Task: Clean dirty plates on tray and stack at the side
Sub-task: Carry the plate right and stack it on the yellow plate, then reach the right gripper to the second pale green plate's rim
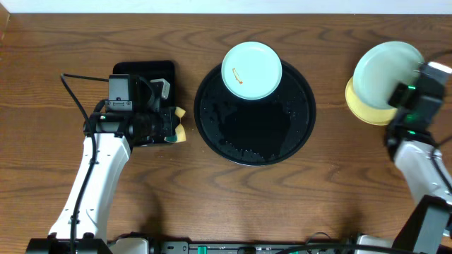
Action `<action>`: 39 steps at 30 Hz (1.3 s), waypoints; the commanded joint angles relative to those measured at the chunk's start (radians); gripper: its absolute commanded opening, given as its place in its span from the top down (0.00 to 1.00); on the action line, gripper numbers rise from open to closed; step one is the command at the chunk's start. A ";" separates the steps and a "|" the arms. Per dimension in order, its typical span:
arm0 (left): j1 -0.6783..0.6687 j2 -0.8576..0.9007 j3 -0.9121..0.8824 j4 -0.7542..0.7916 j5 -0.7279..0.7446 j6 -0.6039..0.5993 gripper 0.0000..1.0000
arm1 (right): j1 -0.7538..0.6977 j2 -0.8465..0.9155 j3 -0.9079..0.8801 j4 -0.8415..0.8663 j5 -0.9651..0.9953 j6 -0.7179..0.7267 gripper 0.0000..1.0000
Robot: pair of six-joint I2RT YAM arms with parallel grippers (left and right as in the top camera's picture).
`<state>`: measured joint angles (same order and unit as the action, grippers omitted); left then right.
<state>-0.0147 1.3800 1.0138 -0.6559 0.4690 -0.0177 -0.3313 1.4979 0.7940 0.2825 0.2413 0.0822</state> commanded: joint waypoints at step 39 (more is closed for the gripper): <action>0.003 0.000 -0.002 0.022 0.010 0.014 0.92 | -0.010 0.257 0.730 -0.946 -0.546 -0.101 0.44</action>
<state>-0.0151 1.3800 1.0134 -0.6430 0.4690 -0.0177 -0.4435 1.7443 1.3361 -0.5323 -0.2523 0.1688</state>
